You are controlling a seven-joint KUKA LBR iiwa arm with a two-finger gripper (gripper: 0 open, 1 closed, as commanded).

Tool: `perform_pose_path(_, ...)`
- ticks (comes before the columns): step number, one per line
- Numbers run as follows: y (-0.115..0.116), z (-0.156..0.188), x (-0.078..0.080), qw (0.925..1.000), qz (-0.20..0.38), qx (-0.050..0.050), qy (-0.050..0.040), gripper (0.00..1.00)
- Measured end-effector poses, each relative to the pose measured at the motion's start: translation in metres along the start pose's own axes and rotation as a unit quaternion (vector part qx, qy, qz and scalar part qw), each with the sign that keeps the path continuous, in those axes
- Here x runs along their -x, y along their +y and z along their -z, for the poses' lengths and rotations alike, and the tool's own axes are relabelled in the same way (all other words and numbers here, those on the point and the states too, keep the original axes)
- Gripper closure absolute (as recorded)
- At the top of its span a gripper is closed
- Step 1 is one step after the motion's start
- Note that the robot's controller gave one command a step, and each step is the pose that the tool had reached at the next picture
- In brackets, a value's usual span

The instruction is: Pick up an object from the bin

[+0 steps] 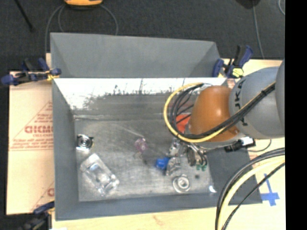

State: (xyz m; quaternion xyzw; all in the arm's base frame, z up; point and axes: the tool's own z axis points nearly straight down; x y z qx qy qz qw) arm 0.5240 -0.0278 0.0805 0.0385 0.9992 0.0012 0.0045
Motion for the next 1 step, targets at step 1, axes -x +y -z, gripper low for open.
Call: perform_pose_path(1, -0.0256, 0.1451, 0.0003, 1.0, 0.003, -0.003, -0.0013, 1.0)
